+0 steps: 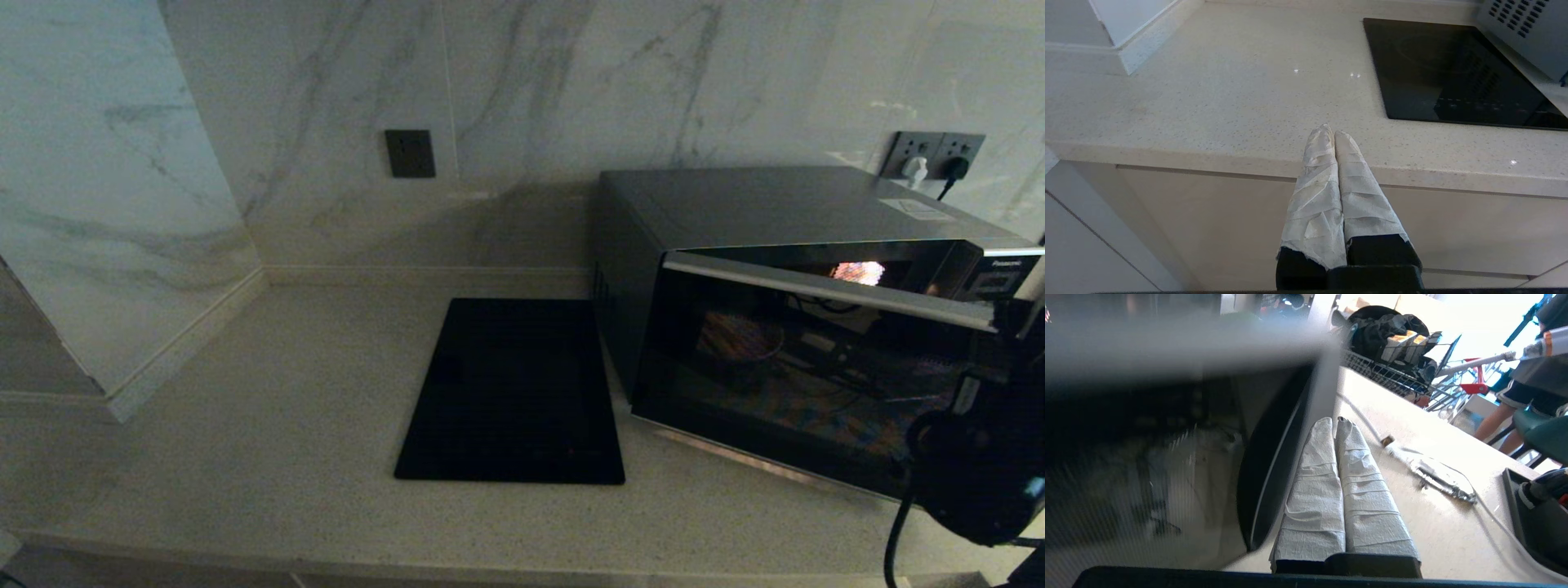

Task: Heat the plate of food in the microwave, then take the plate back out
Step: Open the microwave oven

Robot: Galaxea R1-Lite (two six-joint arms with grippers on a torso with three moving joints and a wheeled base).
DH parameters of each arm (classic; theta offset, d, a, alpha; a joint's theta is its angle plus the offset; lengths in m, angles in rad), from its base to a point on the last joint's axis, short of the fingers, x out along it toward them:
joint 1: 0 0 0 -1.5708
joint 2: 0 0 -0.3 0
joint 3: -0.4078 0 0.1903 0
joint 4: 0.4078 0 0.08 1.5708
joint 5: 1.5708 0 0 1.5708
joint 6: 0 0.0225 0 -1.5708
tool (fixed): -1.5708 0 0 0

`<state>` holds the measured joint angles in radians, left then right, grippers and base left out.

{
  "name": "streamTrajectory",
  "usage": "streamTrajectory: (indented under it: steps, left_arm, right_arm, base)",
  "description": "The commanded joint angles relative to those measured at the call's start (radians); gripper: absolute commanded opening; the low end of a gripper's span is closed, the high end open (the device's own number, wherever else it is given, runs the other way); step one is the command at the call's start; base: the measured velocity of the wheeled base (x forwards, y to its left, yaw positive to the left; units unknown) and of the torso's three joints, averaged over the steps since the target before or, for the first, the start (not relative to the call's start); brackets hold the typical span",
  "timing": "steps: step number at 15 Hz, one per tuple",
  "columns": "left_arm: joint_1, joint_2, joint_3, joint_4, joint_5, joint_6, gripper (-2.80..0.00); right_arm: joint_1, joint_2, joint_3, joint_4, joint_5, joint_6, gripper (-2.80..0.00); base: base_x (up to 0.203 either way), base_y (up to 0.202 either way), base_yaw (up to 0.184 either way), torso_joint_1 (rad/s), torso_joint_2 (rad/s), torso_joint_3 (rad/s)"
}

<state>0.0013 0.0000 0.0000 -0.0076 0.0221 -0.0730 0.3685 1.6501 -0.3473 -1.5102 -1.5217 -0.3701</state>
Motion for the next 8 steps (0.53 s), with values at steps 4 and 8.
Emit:
streamTrajectory:
  steps: [4, 8]
  left_arm:
    - [0.000, 0.000, 0.000, 0.000, 0.001, -0.001, -2.80]
    - [0.001, 0.000, 0.000, 0.000, 0.001, -0.001, -2.80]
  right_arm:
    - [0.002, -0.250, -0.207, -0.004, -0.008, -0.410, -2.80]
    - [0.000, -0.267, -0.469, 0.003, -0.008, -0.705, -2.80]
  base:
    - [0.000, 0.000, 0.000, 0.000, 0.00, 0.000]
    - [0.000, 0.000, 0.000, 0.000, 0.00, 0.000]
